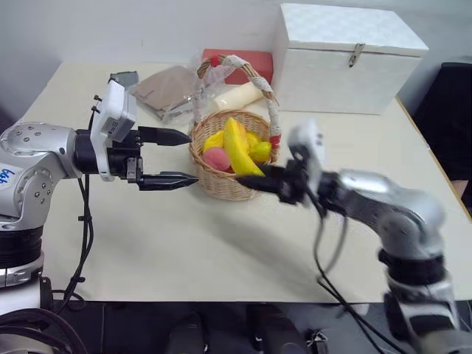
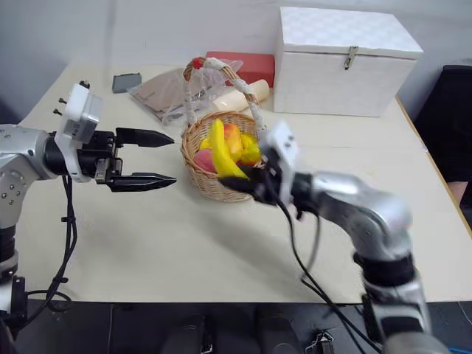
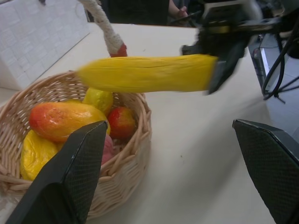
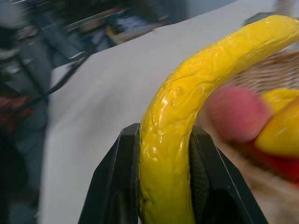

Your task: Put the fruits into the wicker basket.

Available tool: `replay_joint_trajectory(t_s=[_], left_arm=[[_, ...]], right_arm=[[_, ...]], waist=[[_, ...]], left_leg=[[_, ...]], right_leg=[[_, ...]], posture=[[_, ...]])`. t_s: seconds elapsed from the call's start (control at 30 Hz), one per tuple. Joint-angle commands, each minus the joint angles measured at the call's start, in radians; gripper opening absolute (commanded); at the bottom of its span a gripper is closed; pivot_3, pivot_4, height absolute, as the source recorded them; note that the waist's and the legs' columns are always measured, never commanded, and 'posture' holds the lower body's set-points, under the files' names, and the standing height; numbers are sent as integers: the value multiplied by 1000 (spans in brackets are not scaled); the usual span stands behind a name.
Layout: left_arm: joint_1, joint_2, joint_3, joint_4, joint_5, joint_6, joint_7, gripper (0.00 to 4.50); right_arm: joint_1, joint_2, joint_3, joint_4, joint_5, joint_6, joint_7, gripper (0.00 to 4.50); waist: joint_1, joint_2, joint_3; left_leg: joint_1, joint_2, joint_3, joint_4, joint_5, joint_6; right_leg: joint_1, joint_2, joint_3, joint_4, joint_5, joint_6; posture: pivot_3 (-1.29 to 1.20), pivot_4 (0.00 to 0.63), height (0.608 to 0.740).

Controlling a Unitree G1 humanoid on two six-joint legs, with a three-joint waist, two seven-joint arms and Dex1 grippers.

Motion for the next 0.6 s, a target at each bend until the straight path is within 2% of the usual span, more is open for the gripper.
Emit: replay_joint_trajectory(t_s=[0.03, 0.2, 0.43, 0.6], left_arm=[[15, 20, 50, -50, -26, 6, 22, 4500], [58, 41, 92, -80, -42, 18, 42, 4500], [63, 24, 90, -92, -54, 16, 68, 4500], [30, 8, 56, -61, -40, -10, 57, 4500]], right_arm=[[-88, 66, 24, 114, -86, -33, -59, 863], [-161, 133, 9, 205, -144, -74, -66, 863], [-143, 157, -23, 106, -91, -32, -24, 3248], [-36, 71, -112, -85, 29, 74, 3, 3248]], waist=[[2, 0, 0], [-3, 0, 0], [-3, 0, 0], [1, 0, 0]], left_leg=[[-5, 0, 0, 0, 1, -1], [-18, 0, 0, 3, 1, -1], [-17, 0, -1, 5, 3, -1], [-17, 0, -3, 5, 4, 0]], right_leg=[[-6, 0, 0, 3, 0, 0], [-18, -3, -5, 8, 0, 0], [-18, -2, -5, 10, 0, 0], [-17, -2, -7, 11, 0, -1]], posture=[[0, 150, 740], [0, 150, 740], [0, 150, 740], [0, 150, 740]])
